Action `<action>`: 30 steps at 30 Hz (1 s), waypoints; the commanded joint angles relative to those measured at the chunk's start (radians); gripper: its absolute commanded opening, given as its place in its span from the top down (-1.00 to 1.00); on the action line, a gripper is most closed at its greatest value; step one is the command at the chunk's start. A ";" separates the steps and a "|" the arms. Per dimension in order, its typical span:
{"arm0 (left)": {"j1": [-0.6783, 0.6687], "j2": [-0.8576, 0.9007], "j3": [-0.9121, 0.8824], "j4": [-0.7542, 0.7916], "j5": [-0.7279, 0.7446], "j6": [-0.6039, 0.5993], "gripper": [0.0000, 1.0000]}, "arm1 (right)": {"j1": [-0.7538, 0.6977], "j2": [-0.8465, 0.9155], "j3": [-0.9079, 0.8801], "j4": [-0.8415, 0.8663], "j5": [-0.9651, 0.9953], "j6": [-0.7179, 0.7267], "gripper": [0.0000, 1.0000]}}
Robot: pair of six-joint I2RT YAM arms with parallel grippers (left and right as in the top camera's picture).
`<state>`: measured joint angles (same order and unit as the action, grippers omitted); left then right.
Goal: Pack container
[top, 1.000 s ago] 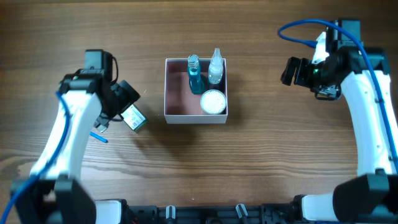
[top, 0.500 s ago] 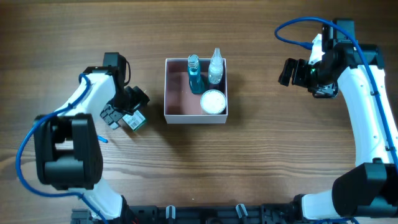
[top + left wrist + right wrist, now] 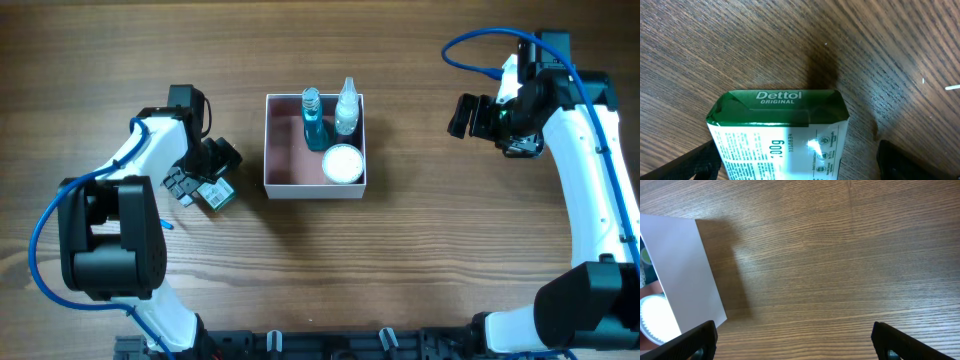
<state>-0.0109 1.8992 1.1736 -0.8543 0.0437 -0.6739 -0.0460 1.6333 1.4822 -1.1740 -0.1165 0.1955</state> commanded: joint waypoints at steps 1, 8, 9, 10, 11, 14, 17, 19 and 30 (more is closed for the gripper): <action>0.004 0.016 0.003 0.003 0.012 0.016 -1.00 | 0.001 0.009 -0.003 0.002 -0.019 -0.013 -1.00; 0.003 0.016 0.003 -0.002 0.012 0.015 -0.41 | 0.001 0.009 -0.003 -0.003 -0.019 -0.013 -0.99; 0.003 0.016 0.003 -0.002 0.012 0.016 -0.38 | 0.001 0.009 -0.003 -0.005 -0.019 -0.013 -1.00; 0.003 0.016 0.003 -0.002 0.012 0.016 -0.34 | 0.001 0.009 -0.003 -0.005 -0.019 -0.013 -0.99; 0.003 0.016 0.003 -0.003 0.012 0.016 -0.30 | 0.001 0.009 -0.003 -0.005 -0.019 -0.013 -0.99; 0.003 0.016 0.003 -0.007 0.012 0.015 -0.18 | 0.001 0.009 -0.003 -0.005 -0.019 -0.013 -0.99; 0.003 0.016 0.003 -0.013 0.012 0.015 -0.11 | 0.001 0.009 -0.003 -0.005 -0.019 -0.013 -0.99; 0.003 0.016 0.003 -0.017 0.012 0.015 -0.04 | 0.001 0.009 -0.003 -0.005 -0.019 -0.013 -0.99; 0.002 0.001 0.039 -0.068 0.001 0.016 0.42 | 0.001 0.009 -0.003 -0.005 -0.019 -0.013 -0.99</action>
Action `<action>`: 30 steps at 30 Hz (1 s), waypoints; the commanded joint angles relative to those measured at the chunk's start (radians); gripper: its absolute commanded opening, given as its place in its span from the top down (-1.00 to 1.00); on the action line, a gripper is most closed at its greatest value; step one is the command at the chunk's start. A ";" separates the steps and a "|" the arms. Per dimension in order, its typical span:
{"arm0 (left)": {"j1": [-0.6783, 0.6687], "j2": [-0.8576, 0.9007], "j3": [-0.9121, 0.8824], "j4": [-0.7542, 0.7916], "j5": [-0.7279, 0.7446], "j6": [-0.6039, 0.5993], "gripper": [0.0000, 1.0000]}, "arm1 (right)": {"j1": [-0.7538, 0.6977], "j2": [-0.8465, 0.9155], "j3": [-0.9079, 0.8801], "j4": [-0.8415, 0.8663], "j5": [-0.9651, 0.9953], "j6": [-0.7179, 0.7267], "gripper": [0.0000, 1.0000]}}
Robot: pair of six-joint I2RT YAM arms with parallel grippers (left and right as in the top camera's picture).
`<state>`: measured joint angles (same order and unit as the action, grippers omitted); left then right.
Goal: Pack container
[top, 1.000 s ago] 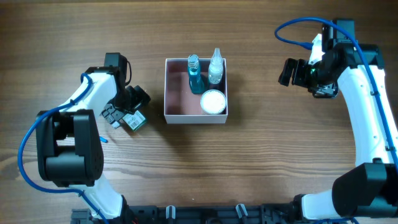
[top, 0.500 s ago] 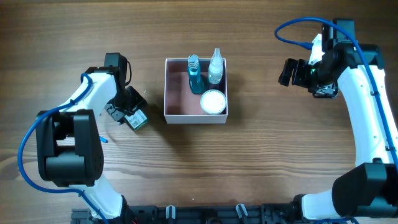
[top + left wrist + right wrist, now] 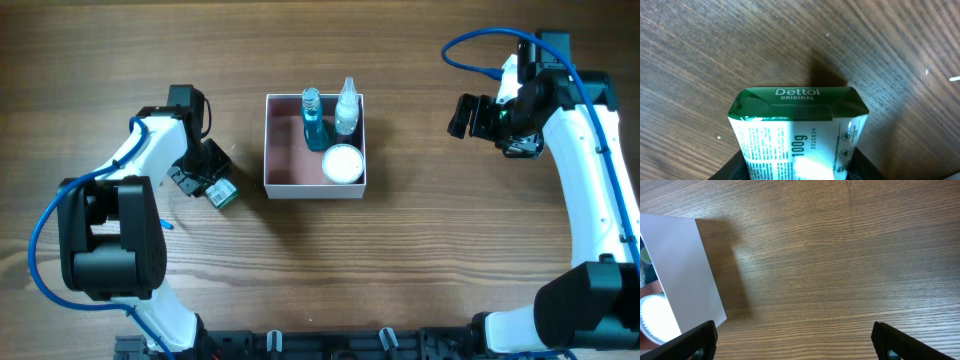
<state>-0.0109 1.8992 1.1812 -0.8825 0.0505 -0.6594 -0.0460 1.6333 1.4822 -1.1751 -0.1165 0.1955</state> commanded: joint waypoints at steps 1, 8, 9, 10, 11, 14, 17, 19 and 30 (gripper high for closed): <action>0.000 -0.005 0.042 -0.055 -0.011 0.001 0.42 | 0.001 0.009 -0.003 -0.004 -0.019 -0.013 -0.99; -0.087 -0.137 0.169 -0.170 -0.048 0.068 0.42 | 0.001 0.009 -0.003 -0.004 -0.019 -0.013 -0.99; -0.111 -0.160 0.178 -0.164 -0.048 0.087 0.42 | 0.001 0.009 -0.003 -0.004 -0.018 -0.013 -0.99; -0.140 -0.184 0.182 -0.148 -0.048 0.115 0.42 | 0.001 0.009 -0.003 -0.004 -0.015 -0.013 -0.99; -0.168 -0.205 0.182 -0.128 -0.048 0.147 0.41 | 0.001 0.009 -0.003 -0.004 -0.015 -0.013 -1.00; -0.270 -0.236 0.182 -0.069 -0.050 0.254 0.38 | 0.001 0.009 -0.003 -0.004 -0.015 -0.013 -0.99; -0.353 -0.230 0.181 -0.031 -0.050 0.324 0.35 | 0.001 0.009 -0.003 -0.004 -0.015 -0.013 -0.99; -0.393 -0.227 0.180 -0.010 -0.056 0.356 0.34 | 0.001 0.009 -0.003 -0.004 -0.015 -0.013 -0.99; -0.443 -0.199 0.180 0.043 -0.120 0.364 0.17 | 0.001 0.009 -0.003 -0.004 -0.015 -0.013 -0.99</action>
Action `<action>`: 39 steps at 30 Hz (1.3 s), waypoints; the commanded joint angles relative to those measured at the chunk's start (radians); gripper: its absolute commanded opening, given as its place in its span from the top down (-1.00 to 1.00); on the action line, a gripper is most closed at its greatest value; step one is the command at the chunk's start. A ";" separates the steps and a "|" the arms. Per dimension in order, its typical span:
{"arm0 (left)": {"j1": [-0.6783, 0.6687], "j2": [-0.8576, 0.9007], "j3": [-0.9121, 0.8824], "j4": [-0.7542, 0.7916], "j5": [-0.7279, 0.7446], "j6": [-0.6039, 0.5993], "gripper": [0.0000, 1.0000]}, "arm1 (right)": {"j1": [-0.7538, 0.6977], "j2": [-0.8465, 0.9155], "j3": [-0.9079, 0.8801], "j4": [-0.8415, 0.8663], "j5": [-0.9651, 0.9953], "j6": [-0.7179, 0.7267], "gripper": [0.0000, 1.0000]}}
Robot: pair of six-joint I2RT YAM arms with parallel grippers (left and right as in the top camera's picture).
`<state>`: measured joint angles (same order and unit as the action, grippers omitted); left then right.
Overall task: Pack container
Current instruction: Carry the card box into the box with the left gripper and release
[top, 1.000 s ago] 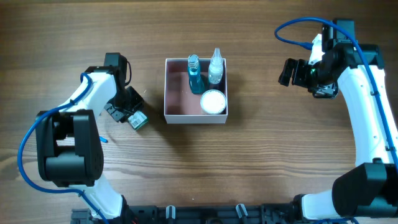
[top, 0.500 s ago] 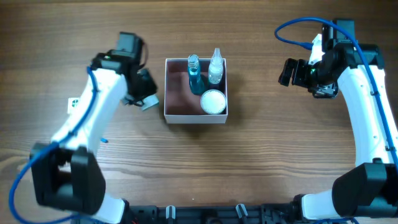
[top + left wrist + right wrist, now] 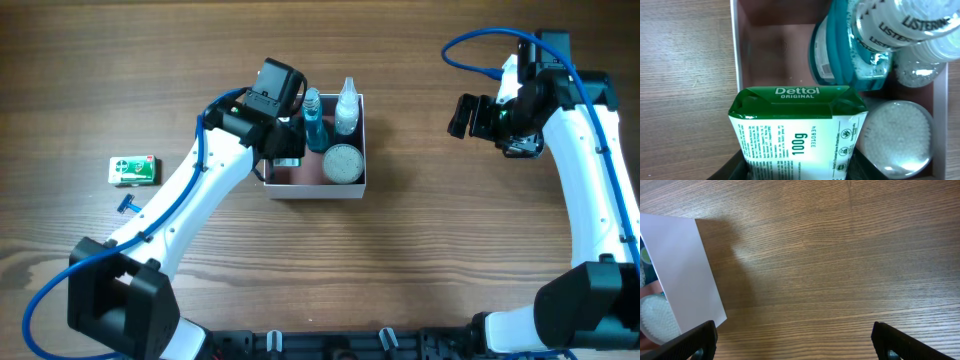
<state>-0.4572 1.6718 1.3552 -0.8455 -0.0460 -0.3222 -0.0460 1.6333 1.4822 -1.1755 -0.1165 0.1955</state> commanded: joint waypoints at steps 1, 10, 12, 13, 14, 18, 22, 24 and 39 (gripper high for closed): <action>0.002 0.037 0.006 0.005 -0.023 0.027 0.14 | 0.001 0.009 -0.003 -0.004 -0.015 -0.013 -0.99; 0.003 0.096 0.006 0.005 -0.023 0.026 -0.24 | 0.001 0.009 -0.003 -0.008 -0.015 -0.013 -1.00; 0.003 0.096 0.006 0.004 -0.023 0.027 -0.29 | 0.001 0.009 -0.003 -0.008 -0.016 -0.013 -0.99; 0.003 0.096 0.006 0.002 -0.023 0.027 -0.33 | 0.001 0.009 -0.003 -0.008 -0.016 -0.013 -0.99; 0.003 0.096 0.006 0.001 -0.023 0.027 -0.35 | 0.001 0.009 -0.003 -0.008 -0.016 -0.013 -0.99; 0.003 0.095 0.006 0.000 -0.023 0.026 -0.31 | 0.001 0.009 -0.003 -0.009 -0.015 -0.013 -0.99; 0.004 0.064 0.006 -0.023 -0.024 -0.013 -0.28 | 0.001 0.009 -0.003 -0.011 -0.016 -0.013 -0.99; 0.010 0.027 0.006 -0.043 -0.045 -0.048 -0.28 | 0.001 0.009 -0.003 -0.013 -0.015 -0.013 -0.99; 0.441 -0.483 0.006 -0.206 -0.071 -0.449 -0.99 | 0.001 0.009 -0.003 -0.016 -0.016 -0.017 -0.99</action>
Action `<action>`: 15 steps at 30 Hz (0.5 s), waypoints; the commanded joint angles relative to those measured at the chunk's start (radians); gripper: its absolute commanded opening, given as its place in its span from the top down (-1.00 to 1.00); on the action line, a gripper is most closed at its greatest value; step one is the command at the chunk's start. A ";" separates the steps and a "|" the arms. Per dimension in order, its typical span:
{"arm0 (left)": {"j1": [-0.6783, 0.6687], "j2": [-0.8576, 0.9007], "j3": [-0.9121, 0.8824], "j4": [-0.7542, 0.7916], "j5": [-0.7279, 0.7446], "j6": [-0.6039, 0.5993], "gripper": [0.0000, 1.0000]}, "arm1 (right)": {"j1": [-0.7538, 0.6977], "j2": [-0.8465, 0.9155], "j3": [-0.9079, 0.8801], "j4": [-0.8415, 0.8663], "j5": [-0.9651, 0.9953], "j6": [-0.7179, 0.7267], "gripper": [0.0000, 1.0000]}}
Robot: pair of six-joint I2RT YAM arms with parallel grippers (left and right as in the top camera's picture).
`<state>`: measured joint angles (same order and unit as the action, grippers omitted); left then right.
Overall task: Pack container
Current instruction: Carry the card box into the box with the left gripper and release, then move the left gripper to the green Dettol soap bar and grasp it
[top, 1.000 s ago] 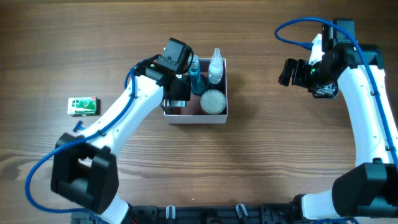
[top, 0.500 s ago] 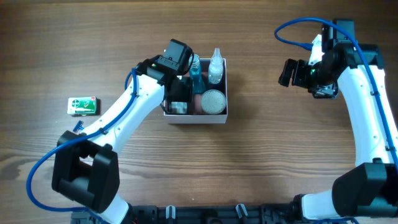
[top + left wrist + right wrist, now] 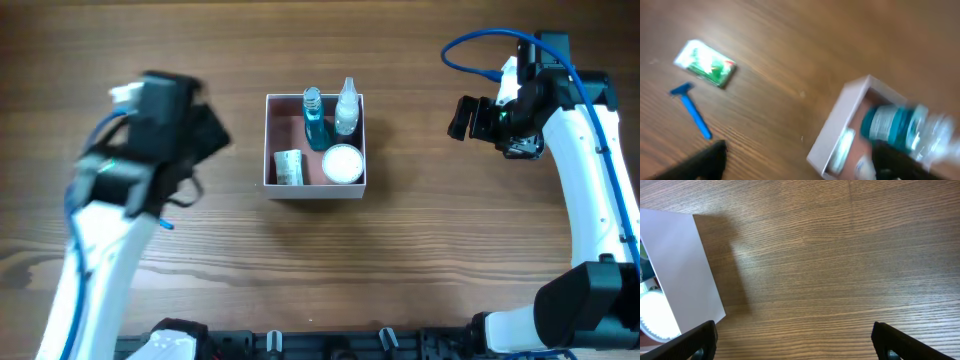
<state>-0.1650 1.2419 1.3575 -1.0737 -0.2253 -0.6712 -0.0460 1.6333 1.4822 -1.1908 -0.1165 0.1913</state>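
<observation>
The white box [image 3: 268,140] stands mid-table and holds a blue mouthwash bottle [image 3: 313,122], a clear bottle [image 3: 346,108], a round white jar [image 3: 342,163] and the green-and-white Dettol soap [image 3: 288,167], which stands in its front left corner. My left gripper [image 3: 205,130] is raised to the left of the box, blurred by motion, open and holding nothing. In the left wrist view the box [image 3: 840,117] lies ahead, between the open fingers [image 3: 707,161]. My right gripper [image 3: 465,117] hangs open to the right of the box.
A small green packet [image 3: 705,70] and a blue razor [image 3: 690,109] lie on the wood to the left of the box; in the overhead view the left arm covers them. The right wrist view shows the box's white outer wall [image 3: 682,265] and bare wood.
My left gripper has let go of the soap, which now stands in the box's front left corner. The gripper is open and has drawn back, raised, to the left. The right arm has not moved.
My left gripper stood open around the Dettol soap lying on the table at the left. Then it was shut on it. Then it held the soap over the box's left side. Now the soap is in the box and the gripper is open, away to the left.
</observation>
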 commanded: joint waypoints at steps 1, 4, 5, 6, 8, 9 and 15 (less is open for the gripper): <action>0.193 -0.068 0.004 0.023 0.160 -0.100 -1.00 | 0.001 0.009 -0.003 -0.001 -0.016 -0.013 -0.99; 0.296 -0.090 0.004 0.017 0.188 -0.100 -0.99 | 0.001 0.009 -0.003 0.000 -0.016 -0.012 -1.00; 0.322 -0.090 0.004 0.018 0.187 -0.100 -0.99 | 0.001 0.009 -0.003 0.000 -0.016 -0.012 -1.00; 0.346 -0.086 0.004 0.020 0.187 -0.100 -0.99 | 0.001 0.009 -0.003 0.000 -0.016 -0.012 -0.99; 0.392 -0.065 0.004 0.017 0.191 -0.109 -0.99 | 0.001 0.009 -0.003 0.001 -0.016 -0.012 -1.00; 0.416 -0.043 0.004 0.005 0.191 -0.157 -0.99 | 0.001 0.009 -0.003 0.001 -0.016 -0.012 -0.99; 0.502 0.129 0.004 -0.091 0.188 -0.416 -0.89 | 0.001 0.009 -0.003 0.001 -0.016 -0.012 -0.99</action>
<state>0.2962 1.2621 1.3586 -1.1328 -0.0563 -0.8993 -0.0460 1.6333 1.4822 -1.1900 -0.1165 0.1913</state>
